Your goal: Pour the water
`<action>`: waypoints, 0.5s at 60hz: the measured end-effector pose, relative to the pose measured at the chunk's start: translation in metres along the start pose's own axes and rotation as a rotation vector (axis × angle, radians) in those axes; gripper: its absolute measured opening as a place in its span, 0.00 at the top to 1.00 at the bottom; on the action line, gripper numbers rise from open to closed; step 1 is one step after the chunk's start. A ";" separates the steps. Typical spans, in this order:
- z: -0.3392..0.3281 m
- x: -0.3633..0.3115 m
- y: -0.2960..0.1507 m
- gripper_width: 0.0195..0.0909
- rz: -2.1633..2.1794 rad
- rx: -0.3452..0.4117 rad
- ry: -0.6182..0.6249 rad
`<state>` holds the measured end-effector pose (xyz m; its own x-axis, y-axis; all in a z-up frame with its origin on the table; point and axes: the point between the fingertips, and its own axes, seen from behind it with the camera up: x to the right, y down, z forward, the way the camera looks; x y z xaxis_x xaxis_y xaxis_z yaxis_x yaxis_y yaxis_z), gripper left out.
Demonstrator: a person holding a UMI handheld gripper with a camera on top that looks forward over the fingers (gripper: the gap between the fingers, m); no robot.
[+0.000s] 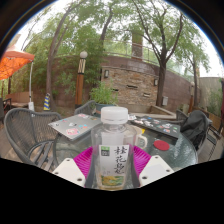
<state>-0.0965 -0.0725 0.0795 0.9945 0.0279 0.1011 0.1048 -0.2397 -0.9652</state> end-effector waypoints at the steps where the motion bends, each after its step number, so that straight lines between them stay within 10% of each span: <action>1: 0.002 -0.001 0.000 0.53 -0.003 -0.009 -0.001; 15: 0.039 -0.035 -0.023 0.63 0.145 -0.130 -0.104; 30: 0.108 -0.049 -0.113 0.63 1.398 -0.173 -0.357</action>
<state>-0.1573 0.0578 0.1578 0.2319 -0.0929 -0.9683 -0.9055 -0.3843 -0.1800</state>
